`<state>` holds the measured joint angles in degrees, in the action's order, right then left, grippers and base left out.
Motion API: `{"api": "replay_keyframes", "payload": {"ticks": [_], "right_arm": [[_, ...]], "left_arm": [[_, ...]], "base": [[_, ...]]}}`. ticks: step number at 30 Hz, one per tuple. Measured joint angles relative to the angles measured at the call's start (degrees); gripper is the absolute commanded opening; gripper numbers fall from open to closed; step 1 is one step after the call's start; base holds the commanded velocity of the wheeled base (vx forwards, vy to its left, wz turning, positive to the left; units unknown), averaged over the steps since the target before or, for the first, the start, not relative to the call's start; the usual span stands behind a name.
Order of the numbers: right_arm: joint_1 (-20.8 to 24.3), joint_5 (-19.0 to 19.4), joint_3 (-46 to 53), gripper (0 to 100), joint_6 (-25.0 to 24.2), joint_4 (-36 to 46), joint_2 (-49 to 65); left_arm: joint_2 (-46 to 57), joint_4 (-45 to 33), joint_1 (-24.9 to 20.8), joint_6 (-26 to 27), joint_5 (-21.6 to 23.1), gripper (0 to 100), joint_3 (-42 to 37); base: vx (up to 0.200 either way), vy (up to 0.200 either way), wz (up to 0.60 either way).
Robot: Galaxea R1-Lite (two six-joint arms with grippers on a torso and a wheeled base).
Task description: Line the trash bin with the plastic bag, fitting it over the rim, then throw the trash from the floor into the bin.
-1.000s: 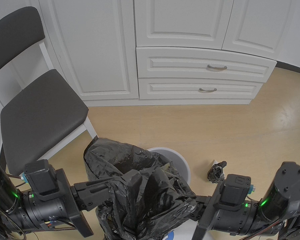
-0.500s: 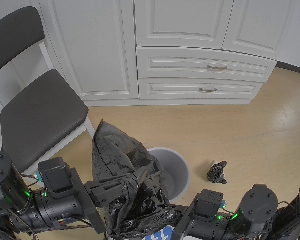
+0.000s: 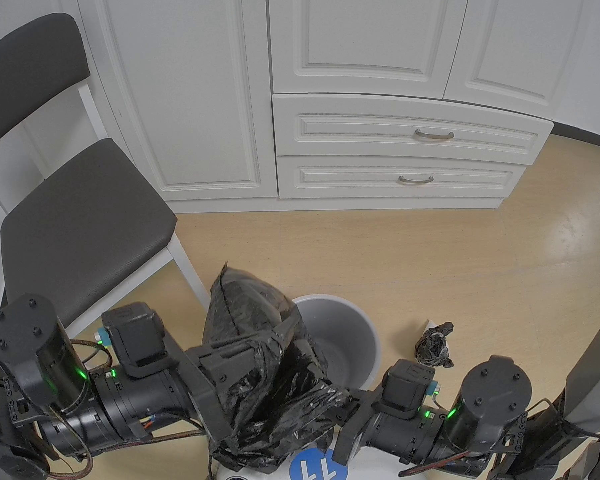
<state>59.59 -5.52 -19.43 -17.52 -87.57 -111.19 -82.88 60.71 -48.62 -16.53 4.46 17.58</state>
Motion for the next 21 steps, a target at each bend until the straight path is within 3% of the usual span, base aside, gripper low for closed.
{"api": "replay_keyframes", "payload": {"ticks": [6,21], "right_arm": [[-3.72,1.72,-0.11,0,-0.16,-1.37,-1.13],[-7.74,2.74,1.66,0,0.45,-1.41,-3.04]], "left_arm": [[-1.79,5.96,0.66,0.06,0.00,0,1.99],[-5.27,6.35,-0.59,0.04,0.07,0,0.13]], "base": [[0.000,0.000,0.00],[0.000,0.000,0.00]]}}
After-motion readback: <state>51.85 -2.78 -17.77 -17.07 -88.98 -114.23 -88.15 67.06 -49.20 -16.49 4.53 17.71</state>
